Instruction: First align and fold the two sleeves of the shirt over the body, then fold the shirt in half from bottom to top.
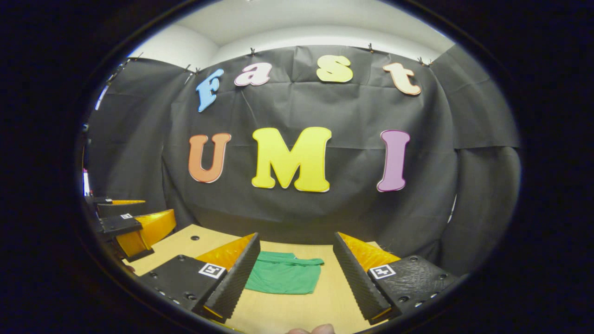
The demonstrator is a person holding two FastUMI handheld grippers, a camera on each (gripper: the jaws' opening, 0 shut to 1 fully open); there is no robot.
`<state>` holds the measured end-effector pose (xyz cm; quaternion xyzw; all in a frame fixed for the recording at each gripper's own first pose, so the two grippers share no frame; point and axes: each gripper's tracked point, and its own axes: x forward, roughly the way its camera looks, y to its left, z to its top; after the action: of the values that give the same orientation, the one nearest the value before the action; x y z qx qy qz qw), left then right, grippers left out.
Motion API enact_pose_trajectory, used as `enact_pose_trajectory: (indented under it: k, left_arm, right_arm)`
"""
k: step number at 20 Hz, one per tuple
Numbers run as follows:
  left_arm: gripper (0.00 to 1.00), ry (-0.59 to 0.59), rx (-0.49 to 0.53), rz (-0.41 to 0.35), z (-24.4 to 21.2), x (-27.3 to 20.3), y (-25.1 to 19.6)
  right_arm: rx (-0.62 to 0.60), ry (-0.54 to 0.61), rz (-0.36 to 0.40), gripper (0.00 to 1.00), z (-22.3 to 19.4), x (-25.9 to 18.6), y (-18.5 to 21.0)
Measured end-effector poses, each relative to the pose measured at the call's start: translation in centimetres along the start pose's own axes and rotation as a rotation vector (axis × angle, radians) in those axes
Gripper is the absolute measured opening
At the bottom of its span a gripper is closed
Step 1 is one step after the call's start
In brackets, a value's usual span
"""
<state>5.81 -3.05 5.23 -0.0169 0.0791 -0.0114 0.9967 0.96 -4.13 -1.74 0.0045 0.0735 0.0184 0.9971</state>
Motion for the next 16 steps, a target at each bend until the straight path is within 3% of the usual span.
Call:
enact_pose_trajectory:
  k: [16]
  left_arm:
    - [1.0,-0.05,0.009,-0.012,1.6,-0.2,0.1]
  right_arm:
    - [0.003,-0.028,-0.033,0.97,1.8,-0.1,0.1]
